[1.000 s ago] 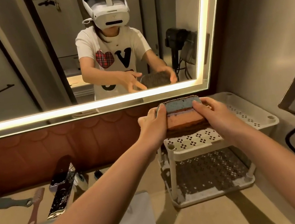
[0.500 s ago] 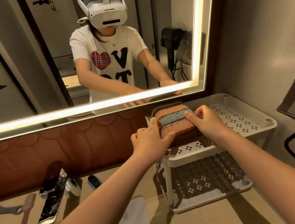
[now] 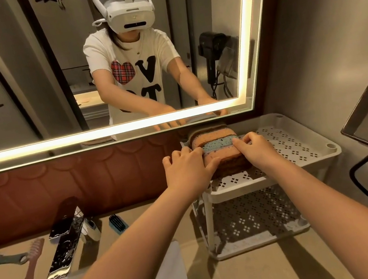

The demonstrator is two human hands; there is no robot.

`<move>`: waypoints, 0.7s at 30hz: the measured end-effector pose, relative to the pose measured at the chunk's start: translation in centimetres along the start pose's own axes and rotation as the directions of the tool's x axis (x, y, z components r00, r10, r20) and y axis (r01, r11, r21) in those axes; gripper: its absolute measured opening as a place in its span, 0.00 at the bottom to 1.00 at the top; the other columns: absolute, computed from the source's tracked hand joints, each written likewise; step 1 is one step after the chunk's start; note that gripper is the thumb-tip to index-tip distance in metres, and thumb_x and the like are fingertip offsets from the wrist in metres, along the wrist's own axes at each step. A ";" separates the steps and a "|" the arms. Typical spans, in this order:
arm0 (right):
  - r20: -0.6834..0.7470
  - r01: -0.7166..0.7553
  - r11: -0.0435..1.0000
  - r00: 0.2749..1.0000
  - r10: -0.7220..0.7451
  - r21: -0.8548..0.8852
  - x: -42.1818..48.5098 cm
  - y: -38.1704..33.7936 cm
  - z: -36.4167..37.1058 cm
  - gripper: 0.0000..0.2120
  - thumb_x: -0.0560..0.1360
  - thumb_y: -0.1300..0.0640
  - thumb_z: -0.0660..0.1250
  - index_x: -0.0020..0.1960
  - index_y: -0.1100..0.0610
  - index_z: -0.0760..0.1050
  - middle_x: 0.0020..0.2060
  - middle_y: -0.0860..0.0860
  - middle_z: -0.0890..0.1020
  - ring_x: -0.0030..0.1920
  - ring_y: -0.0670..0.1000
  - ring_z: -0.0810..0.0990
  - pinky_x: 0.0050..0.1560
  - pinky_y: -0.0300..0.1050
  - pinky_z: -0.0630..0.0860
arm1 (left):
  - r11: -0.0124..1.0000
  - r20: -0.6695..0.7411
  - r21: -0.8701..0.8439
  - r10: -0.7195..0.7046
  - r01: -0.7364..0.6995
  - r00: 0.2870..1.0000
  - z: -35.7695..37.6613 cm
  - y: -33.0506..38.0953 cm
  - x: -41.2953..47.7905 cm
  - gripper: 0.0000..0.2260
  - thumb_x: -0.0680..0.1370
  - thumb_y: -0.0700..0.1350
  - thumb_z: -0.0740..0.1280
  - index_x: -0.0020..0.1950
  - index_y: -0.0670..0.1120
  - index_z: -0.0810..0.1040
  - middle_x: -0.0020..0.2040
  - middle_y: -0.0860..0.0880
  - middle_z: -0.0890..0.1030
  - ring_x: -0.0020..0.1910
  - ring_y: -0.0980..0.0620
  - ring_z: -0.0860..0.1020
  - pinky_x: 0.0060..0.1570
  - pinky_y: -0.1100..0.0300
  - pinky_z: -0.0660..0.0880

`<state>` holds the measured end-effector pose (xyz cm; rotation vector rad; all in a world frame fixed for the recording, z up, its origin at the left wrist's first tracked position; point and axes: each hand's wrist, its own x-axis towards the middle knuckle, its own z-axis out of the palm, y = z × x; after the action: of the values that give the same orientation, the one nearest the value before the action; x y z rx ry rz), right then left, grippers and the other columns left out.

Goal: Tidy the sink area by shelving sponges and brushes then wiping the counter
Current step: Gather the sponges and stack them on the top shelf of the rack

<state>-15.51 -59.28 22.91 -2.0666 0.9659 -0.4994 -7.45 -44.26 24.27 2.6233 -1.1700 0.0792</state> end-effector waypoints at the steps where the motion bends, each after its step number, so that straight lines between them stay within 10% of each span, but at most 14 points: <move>1: -0.007 -0.012 1.000 1.000 0.012 -0.009 0.0 0.0 0.0 0.16 0.77 0.43 0.58 0.46 0.57 0.70 0.40 0.52 0.74 0.45 0.53 0.73 0.43 0.49 0.68 | 1.000 0.015 -0.007 -0.007 0.007 1.000 -0.1 0.0 0.1 0.24 0.77 0.63 0.53 0.67 0.51 0.69 0.64 0.45 0.72 0.65 0.44 0.67 0.66 0.46 0.60; 7: -0.065 -0.036 0.996 0.997 0.031 -0.087 0.1 -0.2 -0.2 0.15 0.76 0.42 0.60 0.45 0.55 0.70 0.42 0.52 0.76 0.47 0.55 0.74 0.46 0.50 0.70 | 0.993 0.086 -0.115 -0.015 0.025 0.996 -0.5 -0.1 -0.2 0.24 0.78 0.62 0.53 0.70 0.51 0.65 0.67 0.44 0.69 0.66 0.43 0.66 0.65 0.46 0.61; 12: -0.265 0.207 0.922 0.917 -0.299 -0.326 -1.6 -1.1 -0.3 0.14 0.76 0.45 0.61 0.54 0.55 0.73 0.53 0.53 0.76 0.57 0.55 0.70 0.52 0.48 0.68 | 0.948 -0.058 -0.313 0.043 -0.060 0.997 -1.5 -1.9 -1.4 0.21 0.79 0.56 0.58 0.70 0.49 0.67 0.69 0.48 0.70 0.67 0.46 0.66 0.64 0.49 0.63; 21: -0.010 0.569 0.778 0.805 -0.593 -0.265 -7.9 -6.8 2.8 0.07 0.76 0.50 0.63 0.47 0.54 0.75 0.47 0.47 0.74 0.52 0.47 0.68 0.50 0.43 0.66 | 0.881 -0.154 -0.401 0.203 -0.249 0.967 -3.8 -7.3 -6.9 0.12 0.78 0.53 0.60 0.56 0.49 0.76 0.56 0.53 0.76 0.57 0.56 0.73 0.57 0.58 0.71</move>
<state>-15.62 -49.08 26.42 -2.5986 0.4223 -0.8333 -6.46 -33.65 25.25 2.0783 -1.2875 0.0118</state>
